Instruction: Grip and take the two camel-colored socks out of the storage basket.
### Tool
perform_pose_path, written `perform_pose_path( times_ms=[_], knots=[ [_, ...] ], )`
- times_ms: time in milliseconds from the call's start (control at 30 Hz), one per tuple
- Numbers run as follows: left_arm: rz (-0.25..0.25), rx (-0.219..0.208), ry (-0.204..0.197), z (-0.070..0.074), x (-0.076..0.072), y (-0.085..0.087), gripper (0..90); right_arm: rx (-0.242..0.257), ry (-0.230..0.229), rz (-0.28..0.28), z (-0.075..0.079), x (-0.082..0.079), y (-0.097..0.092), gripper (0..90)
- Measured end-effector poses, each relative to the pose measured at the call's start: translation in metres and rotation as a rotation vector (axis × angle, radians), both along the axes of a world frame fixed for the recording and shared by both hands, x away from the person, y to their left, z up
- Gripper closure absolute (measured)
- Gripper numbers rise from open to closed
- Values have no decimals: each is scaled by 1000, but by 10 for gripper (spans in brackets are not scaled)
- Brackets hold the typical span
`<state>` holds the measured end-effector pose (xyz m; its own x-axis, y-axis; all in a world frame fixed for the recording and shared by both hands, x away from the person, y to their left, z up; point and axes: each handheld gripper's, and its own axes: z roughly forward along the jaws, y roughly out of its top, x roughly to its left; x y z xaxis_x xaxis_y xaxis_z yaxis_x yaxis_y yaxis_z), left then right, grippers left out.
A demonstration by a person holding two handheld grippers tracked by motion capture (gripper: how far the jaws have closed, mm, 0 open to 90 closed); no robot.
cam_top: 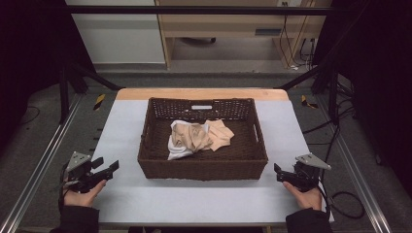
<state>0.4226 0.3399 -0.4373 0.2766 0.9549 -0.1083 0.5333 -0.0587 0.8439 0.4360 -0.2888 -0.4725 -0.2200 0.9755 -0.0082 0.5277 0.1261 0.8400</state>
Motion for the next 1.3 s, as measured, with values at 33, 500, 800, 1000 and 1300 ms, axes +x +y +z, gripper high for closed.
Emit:
perform_pose_path(
  times_ms=[33,500,800,1000,1300],
  knots=[
    [0,0,0,0,0,0,353,0,0,0,0,0,0,62],
    [-1,-44,-57,20,0,-5,363,14,-21,-4,1,-1,0,71],
    [-12,-65,-100,37,-3,-12,393,23,-36,-7,3,-4,0,71],
    [-37,-59,-134,50,1,-21,411,11,-40,-6,3,-5,1,71],
    [-53,-56,-175,69,9,-30,419,-4,-37,-5,2,-5,3,73]
  ],
)
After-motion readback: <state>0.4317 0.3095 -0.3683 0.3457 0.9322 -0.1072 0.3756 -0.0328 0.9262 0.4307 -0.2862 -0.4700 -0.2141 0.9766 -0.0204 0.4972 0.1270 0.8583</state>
